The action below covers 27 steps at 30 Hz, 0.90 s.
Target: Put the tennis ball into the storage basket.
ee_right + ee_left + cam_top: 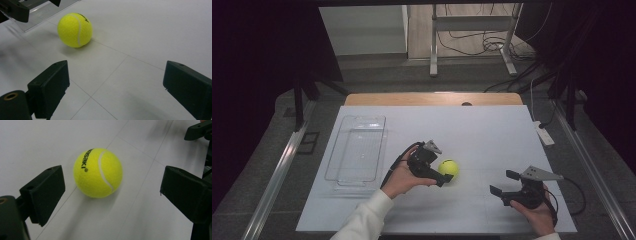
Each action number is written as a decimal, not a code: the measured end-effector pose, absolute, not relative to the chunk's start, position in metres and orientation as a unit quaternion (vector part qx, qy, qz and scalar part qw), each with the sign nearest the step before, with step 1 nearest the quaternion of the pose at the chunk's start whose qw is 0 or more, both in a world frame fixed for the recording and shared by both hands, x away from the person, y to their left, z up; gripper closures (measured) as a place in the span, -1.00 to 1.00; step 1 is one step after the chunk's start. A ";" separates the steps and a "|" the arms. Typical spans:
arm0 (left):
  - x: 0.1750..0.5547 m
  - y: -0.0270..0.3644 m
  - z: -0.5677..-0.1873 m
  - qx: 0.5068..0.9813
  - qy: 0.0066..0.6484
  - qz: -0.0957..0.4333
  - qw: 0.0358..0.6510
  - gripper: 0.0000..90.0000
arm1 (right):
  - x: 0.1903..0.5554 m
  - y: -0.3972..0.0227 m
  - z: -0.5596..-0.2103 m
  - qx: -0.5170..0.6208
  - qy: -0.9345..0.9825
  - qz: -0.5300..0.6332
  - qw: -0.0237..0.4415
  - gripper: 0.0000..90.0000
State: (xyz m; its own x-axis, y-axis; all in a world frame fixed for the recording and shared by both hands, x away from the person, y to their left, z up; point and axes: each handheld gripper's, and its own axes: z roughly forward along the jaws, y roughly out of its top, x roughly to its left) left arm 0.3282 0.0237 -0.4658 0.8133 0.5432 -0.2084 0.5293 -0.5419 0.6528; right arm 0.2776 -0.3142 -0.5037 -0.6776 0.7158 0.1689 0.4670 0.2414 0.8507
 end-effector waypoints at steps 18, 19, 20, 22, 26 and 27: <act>0.342 0.009 -0.470 0.887 0.307 0.003 0.344 -0.89 | 0.278 -0.315 -0.504 0.381 0.777 0.484 0.128 -0.85; 0.343 0.008 -0.470 0.888 0.307 0.002 0.343 -0.89 | 0.278 -0.315 -0.504 0.381 0.777 0.484 0.128 -0.85; 0.345 0.007 -0.471 0.888 0.309 0.003 0.340 -0.90 | 0.278 -0.315 -0.504 0.382 0.777 0.483 0.127 -0.85; 0.346 0.006 -0.472 0.889 0.310 0.004 0.337 -0.90 | 0.278 -0.315 -0.504 0.382 0.777 0.484 0.127 -0.85; 0.350 0.002 -0.477 0.889 0.317 0.000 0.329 -0.91 | 0.278 -0.315 -0.504 0.381 0.778 0.484 0.127 -0.85; 0.351 0.002 -0.478 0.891 0.316 -0.001 0.326 -0.91 | 0.278 -0.314 -0.504 0.381 0.778 0.483 0.127 -0.85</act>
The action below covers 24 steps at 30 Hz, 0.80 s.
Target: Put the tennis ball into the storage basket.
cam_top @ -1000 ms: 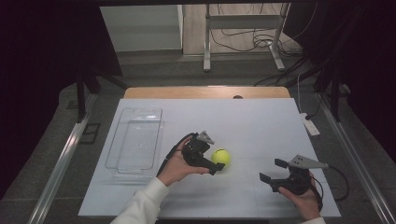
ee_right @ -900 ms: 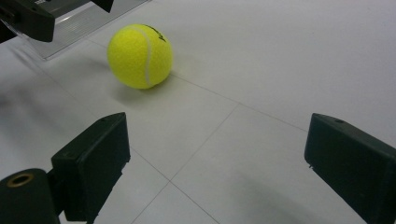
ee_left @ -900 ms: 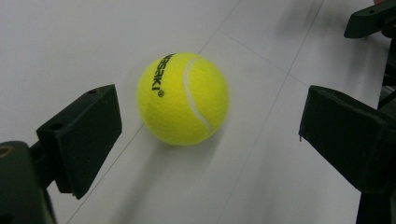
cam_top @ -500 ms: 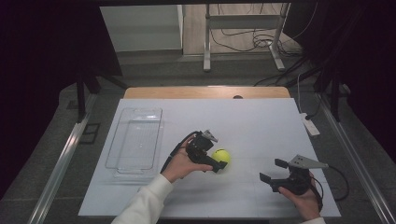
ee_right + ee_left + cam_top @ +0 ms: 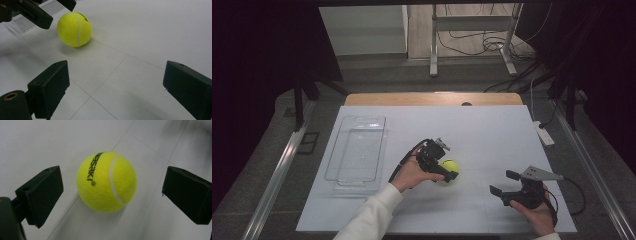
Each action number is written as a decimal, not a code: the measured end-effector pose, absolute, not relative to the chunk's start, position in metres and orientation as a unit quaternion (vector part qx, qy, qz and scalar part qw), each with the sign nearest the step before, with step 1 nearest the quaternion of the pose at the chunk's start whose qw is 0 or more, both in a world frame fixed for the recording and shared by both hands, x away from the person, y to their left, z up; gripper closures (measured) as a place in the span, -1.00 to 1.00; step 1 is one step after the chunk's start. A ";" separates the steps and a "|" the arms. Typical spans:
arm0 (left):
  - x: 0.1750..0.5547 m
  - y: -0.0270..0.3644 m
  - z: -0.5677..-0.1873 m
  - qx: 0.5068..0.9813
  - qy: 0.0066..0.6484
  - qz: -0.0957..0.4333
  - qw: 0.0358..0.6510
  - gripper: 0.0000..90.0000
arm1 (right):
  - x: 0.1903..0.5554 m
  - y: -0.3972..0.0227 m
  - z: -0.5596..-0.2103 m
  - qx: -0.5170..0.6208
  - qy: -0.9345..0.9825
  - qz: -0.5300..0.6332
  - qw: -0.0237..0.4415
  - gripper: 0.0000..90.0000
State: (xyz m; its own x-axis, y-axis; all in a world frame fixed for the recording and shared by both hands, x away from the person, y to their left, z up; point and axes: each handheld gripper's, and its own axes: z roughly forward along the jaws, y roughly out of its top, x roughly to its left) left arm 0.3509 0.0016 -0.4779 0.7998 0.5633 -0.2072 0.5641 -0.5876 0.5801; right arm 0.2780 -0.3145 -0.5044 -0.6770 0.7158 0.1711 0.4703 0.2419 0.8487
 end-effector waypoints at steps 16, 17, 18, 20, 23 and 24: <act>0.361 -0.014 -0.491 0.899 0.319 -0.012 0.300 -0.89 | 0.279 -0.314 -0.505 0.381 0.779 0.482 0.127 -0.85; 0.361 -0.014 -0.491 0.900 0.319 -0.011 0.296 -0.89 | 0.279 -0.314 -0.505 0.381 0.779 0.481 0.126 -0.85; 0.361 -0.014 -0.492 0.901 0.320 -0.011 0.294 -0.87 | 0.279 -0.314 -0.505 0.381 0.779 0.481 0.127 -0.85; 0.361 -0.015 -0.492 0.901 0.322 -0.011 0.291 -0.83 | 0.279 -0.314 -0.505 0.381 0.779 0.481 0.127 -0.85; 0.361 -0.015 -0.493 0.901 0.324 -0.009 0.288 -0.76 | 0.279 -0.314 -0.505 0.381 0.779 0.481 0.127 -0.85; 0.361 -0.015 -0.494 0.902 0.324 -0.011 0.285 -0.71 | 0.279 -0.314 -0.505 0.382 0.779 0.481 0.127 -0.85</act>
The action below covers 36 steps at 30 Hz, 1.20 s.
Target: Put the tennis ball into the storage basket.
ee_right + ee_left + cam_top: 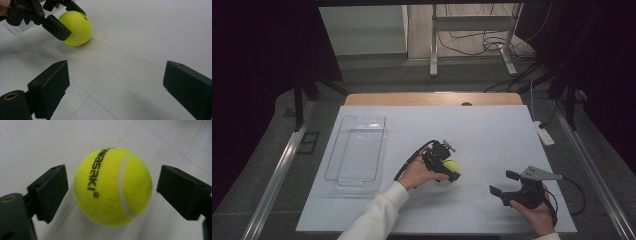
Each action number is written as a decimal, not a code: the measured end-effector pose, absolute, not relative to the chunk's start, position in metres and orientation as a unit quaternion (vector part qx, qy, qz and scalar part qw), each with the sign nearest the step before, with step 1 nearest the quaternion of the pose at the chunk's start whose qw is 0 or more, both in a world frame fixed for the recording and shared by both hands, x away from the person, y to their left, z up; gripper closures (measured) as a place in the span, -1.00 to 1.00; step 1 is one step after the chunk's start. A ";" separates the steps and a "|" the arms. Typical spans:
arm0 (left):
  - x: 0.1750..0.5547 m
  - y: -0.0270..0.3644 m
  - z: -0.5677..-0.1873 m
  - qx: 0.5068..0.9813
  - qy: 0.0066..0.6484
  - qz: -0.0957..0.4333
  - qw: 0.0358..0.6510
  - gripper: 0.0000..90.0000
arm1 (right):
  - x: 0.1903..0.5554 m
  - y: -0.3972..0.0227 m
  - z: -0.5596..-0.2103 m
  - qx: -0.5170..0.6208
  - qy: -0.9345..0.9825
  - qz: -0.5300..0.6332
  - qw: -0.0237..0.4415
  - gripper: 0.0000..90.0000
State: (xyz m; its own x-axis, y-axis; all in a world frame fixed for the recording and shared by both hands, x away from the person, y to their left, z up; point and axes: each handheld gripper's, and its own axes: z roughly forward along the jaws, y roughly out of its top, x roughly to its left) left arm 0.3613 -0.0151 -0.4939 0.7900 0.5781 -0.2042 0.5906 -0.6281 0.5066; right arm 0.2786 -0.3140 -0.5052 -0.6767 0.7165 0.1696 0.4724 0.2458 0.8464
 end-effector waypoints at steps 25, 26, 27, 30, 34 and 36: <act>0.356 -0.008 -0.487 0.904 0.308 -0.001 0.298 -0.40 | 0.278 -0.315 -0.504 0.384 0.777 0.482 0.129 -0.84; 0.356 -0.007 -0.486 0.903 0.307 0.001 0.301 -0.40 | 0.278 -0.315 -0.504 0.384 0.777 0.482 0.129 -0.84; 0.356 -0.007 -0.485 0.903 0.307 0.002 0.302 -0.40 | 0.278 -0.315 -0.505 0.383 0.777 0.482 0.129 -0.84; 0.355 -0.006 -0.483 0.902 0.306 0.003 0.305 -0.40 | 0.278 -0.315 -0.504 0.384 0.777 0.482 0.129 -0.84; 0.354 -0.005 -0.480 0.902 0.303 0.004 0.309 -0.40 | 0.278 -0.315 -0.504 0.385 0.776 0.483 0.129 -0.84; 0.353 -0.004 -0.478 0.902 0.301 0.004 0.310 -0.40 | 0.278 -0.315 -0.504 0.385 0.776 0.483 0.129 -0.84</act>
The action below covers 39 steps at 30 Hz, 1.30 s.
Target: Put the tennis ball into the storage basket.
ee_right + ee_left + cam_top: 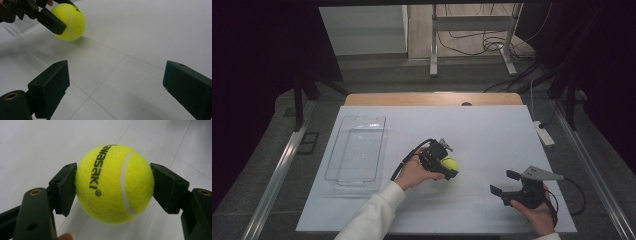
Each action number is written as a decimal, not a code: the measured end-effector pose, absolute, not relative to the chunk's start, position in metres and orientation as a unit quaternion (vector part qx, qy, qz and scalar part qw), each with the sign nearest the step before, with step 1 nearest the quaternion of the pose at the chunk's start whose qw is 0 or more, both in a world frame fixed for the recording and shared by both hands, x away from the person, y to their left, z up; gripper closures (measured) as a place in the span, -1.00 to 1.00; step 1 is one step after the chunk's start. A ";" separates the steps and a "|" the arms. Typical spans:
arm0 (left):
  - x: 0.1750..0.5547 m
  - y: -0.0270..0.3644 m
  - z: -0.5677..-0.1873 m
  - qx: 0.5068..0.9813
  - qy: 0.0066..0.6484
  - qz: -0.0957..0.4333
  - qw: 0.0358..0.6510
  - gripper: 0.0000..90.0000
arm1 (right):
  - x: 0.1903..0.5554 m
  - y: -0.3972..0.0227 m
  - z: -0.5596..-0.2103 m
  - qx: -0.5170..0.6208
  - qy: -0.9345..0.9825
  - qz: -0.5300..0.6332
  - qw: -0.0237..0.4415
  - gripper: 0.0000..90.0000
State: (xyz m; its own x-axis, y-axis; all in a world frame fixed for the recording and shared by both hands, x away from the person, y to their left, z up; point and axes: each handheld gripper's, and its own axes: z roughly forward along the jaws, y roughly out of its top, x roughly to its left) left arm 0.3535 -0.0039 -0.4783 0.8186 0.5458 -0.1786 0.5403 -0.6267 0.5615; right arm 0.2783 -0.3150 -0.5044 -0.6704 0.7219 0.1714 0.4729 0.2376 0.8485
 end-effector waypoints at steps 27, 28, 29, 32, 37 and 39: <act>0.347 0.012 -0.461 0.898 0.296 0.017 0.324 -0.40 | 0.279 -0.315 -0.505 0.385 0.776 0.484 0.127 -0.84; 0.346 0.012 -0.461 0.897 0.297 0.017 0.326 -0.40 | 0.278 -0.315 -0.505 0.385 0.775 0.484 0.127 -0.84; 0.346 0.014 -0.460 0.897 0.296 0.019 0.327 -0.40 | 0.279 -0.315 -0.505 0.384 0.776 0.484 0.127 -0.85; 0.344 0.017 -0.457 0.895 0.297 0.023 0.331 -0.40 | 0.279 -0.315 -0.505 0.384 0.776 0.484 0.127 -0.84; 0.342 0.023 -0.451 0.892 0.298 0.029 0.337 -0.40 | 0.279 -0.315 -0.505 0.385 0.776 0.484 0.127 -0.84; 0.341 0.027 -0.449 0.891 0.299 0.032 0.341 -0.40 | 0.278 -0.315 -0.505 0.385 0.776 0.483 0.127 -0.85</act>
State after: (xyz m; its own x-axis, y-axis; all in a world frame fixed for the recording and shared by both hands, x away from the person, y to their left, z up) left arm 0.3411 0.0265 -0.4487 0.8194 0.5542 -0.1464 0.5100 -0.5884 0.6274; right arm 0.2784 -0.3149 -0.5052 -0.6713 0.7203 0.1747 0.4743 0.2363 0.8480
